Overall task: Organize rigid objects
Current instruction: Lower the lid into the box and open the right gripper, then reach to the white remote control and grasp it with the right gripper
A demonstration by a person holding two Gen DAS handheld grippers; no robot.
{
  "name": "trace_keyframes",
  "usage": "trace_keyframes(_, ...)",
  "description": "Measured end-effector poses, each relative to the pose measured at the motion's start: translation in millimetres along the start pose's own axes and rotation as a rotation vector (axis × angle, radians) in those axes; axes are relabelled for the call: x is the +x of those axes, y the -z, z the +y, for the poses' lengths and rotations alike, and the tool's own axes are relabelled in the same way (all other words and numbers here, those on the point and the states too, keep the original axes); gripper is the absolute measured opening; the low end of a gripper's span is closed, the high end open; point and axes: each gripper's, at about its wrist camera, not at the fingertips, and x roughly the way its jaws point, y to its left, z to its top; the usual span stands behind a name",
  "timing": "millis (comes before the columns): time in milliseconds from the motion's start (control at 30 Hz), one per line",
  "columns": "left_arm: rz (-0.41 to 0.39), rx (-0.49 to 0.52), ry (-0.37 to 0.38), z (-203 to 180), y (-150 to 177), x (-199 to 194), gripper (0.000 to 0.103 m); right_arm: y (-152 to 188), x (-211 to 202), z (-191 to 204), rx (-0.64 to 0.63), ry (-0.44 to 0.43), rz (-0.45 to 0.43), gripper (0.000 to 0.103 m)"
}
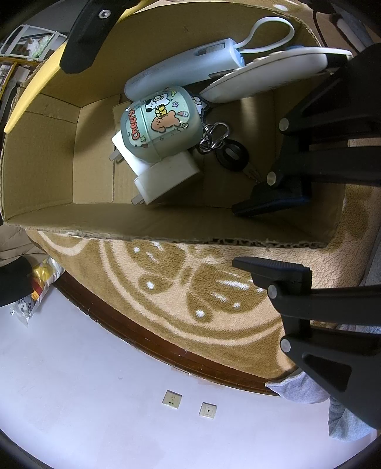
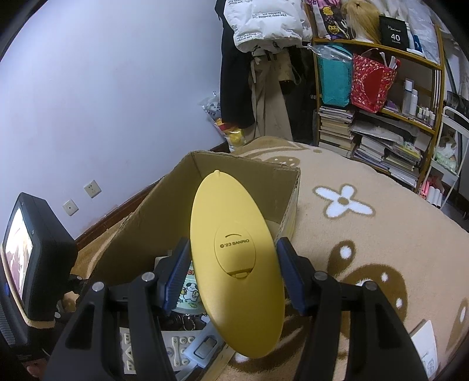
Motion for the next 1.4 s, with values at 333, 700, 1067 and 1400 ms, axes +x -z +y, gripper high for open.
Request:
trace_keyframes(333, 0.001, 0.002, -0.001, 0, 0, 1, 0.029, -1, -6, -5, 0.013, -0.018, -0.016, 0.064)
trace_keyframes(700, 0.003, 0.003, -0.001, 0, 0, 1, 0.029, -6, -34, -37, 0.083, 0.111, -0.086, 0.096)
trace_keyframes(1067, 0.004, 0.002, -0.001, 0, 0, 1, 0.029, 9, -60, -107, 0.168, 0.259, -0.055, 0.103)
trace_keyframes(1400, 0.004, 0.001, -0.001, 1, 0, 2, 0.029, 43, -72, -166, 0.235, 0.343, 0.042, 0.103)
